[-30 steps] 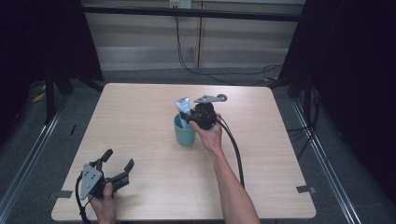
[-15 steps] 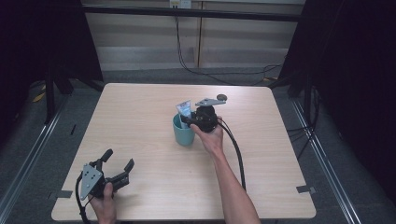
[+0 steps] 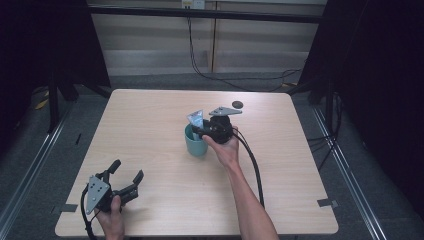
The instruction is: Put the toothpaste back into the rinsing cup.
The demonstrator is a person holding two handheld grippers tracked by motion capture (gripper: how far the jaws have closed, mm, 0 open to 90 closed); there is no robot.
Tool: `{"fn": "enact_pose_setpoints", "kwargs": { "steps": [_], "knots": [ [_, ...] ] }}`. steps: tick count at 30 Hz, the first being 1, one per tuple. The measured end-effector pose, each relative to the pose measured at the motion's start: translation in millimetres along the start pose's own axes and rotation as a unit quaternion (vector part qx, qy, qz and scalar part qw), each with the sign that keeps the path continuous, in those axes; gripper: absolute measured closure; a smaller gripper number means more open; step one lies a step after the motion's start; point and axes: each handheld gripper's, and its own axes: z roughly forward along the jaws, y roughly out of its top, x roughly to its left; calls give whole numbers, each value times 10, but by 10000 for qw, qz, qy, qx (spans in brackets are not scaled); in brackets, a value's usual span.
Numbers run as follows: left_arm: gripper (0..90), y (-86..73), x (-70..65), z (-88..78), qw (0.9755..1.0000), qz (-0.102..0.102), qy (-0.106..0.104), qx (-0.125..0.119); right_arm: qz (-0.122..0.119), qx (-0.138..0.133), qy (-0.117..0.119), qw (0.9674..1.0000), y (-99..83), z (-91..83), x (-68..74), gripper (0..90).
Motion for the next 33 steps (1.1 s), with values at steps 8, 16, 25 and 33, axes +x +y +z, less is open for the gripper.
{"fn": "enact_pose_setpoints", "kwargs": {
  "steps": [8, 16, 25, 33],
  "knots": [
    [157, 0, -1, 0, 10000, 1, 2, -2, 84, -66, 59, 9999, 43, 0, 16, 327],
    [157, 0, 0, -1, 10000, 15, -3, 3, 160, -256, 160, 9994, 86, -91, 25, 159],
    [157, 0, -1, 0, 10000, 5, 1, -4, 112, -418, -120, 9990, 80, -284, 23, 141],
    [157, 0, -2, 0, 10000, 5, 0, -5, 190, -584, -255, 9978, 4, -479, -13, 140]
  ]
}}
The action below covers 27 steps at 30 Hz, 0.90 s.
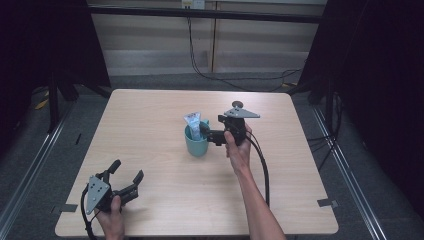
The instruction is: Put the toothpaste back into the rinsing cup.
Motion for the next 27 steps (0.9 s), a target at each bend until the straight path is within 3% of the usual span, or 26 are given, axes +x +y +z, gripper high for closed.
{"fn": "enact_pose_setpoints", "kwargs": {
  "steps": [3, 6, 9, 12, 15, 19, 22, 27],
  "knots": [
    [157, 0, 0, 0, 10000, 1, 0, 0, 26, 35, -90, 10000, -41, -58, -31, 143],
    [157, 0, 0, 0, 10000, -3, 2, 2, 99, -151, -107, 9998, -114, -143, -86, 140],
    [157, 0, 1, 0, 10000, -4, 0, 1, 13, -103, -196, 9998, -151, -187, -107, 141],
    [157, -1, -3, 1, 10000, -24, -7, -2, -68, -234, -310, 9992, -202, -312, -139, 140],
    [158, 0, 0, 0, 10000, 1, 1, 1, -275, -147, -423, 9986, -217, -387, -158, 140],
    [158, 0, -1, 0, 10000, -3, 2, 0, -304, -242, -373, 9985, -236, -483, -161, 139],
    [158, -1, -3, 1, 10000, -21, -8, -4, -343, -315, -496, 9977, -285, -570, -160, 140],
    [157, 0, 0, 0, 10000, 1, 0, 2, -191, -339, -424, 9983, -412, -684, -222, 151]
  ]
}}
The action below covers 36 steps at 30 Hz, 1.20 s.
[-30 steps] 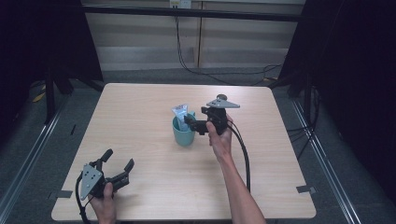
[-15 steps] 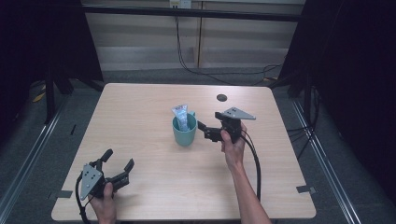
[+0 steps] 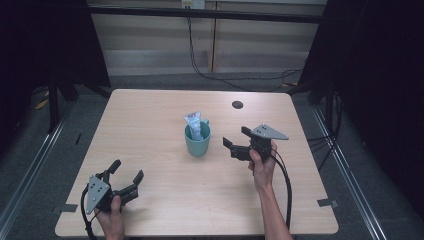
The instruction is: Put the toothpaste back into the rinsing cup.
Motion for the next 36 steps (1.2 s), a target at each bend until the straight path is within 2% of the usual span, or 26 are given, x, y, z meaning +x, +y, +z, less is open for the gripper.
{"fn": "enact_pose_setpoints", "kwargs": {
  "steps": [4, 7, 9, 11, 14, 19, 21, 23, 24, 25, 27, 31, 32, 34, 36],
  "knots": [
    [158, 0, -1, 0, 10000, 0, 2, -4, 24, -98, -237, 9997, -106, -124, -44, 160],
    [158, 0, -1, 0, 10000, 3, 4, -3, -49, -35, -482, 9988, -188, -210, -73, 157],
    [158, 0, -1, 0, 10000, -2, 3, -2, -27, -41, -543, 9985, -245, -279, -93, 155],
    [158, 0, -1, 0, 10000, -1, 3, -3, -39, -131, -813, 9966, -315, -364, -108, 156],
    [158, -1, -4, 2, 10000, -34, -4, -8, 128, -246, -955, 9950, -445, -489, -151, 156],
    [158, 0, -1, 0, 10000, -3, 3, -3, 246, -294, -1135, 9928, -657, -628, -163, 157],
    [158, 0, -1, 0, 10000, -1, 3, -3, 266, -345, -1218, 9916, -735, -669, -142, 155],
    [158, -1, -3, 1, 10000, -23, -6, -7, 174, -291, -1407, 9895, -811, -706, -114, 156],
    [157, -1, -3, 1, 10000, -23, -6, -7, 174, -291, -1407, 9895, -811, -706, -114, 156],
    [157, 0, -1, 0, 10000, 2, 2, -1, 376, -408, -1361, 9891, -897, -753, -100, 155],
    [157, 0, -2, -1, 10000, 6, 3, -4, 351, -527, -1473, 9871, -938, -802, -80, 153],
    [158, -1, 0, -3, 10000, 18, -16, 10, 405, -664, -1344, 9879, -959, -854, -101, 139],
    [158, -1, 1, -5, 10000, 22, -16, 18, 386, -671, -1254, 9891, -959, -854, -104, 138],
    [158, 0, 1, -5, 10000, 26, 5, 12, 168, -713, -1226, 9898, -969, -869, -63, 137],
    [158, -1, -3, -1, 10000, -5, 20, -5, 81, -919, -1179, 9887, -993, -905, -43, 138]
  ]
}}
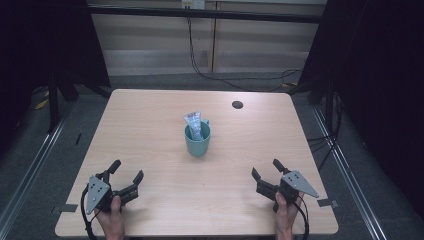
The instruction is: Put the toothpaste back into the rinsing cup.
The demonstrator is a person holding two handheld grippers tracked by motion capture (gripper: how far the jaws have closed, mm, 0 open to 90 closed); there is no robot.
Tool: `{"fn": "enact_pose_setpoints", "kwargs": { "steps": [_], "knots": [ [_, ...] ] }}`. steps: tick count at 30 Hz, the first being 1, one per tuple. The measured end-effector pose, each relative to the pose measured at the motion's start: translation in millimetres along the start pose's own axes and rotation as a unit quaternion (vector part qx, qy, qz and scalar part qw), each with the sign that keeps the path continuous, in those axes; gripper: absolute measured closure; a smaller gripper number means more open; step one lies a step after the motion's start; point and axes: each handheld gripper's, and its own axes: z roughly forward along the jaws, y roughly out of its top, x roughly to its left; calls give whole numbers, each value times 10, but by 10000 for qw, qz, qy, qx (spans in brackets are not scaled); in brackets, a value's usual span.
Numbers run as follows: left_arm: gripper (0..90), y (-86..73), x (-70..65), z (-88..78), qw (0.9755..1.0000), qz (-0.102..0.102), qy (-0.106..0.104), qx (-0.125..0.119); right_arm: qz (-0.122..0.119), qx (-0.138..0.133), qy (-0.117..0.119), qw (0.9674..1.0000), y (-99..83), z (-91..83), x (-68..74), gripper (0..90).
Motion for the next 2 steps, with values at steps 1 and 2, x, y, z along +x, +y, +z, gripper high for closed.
{"fn": "enact_pose_setpoints", "kwargs": {
  "steps": [1, 2],
  "knots": [
    [159, 0, -1, 0, 10000, -4, 26, 2, 43, -122, -55, 9999, -8, -25, -6, 136],
    [159, 0, -1, 0, 10000, -2, 30, 1, 81, -163, -81, 9998, -11, -32, -13, 136]
  ]
}}
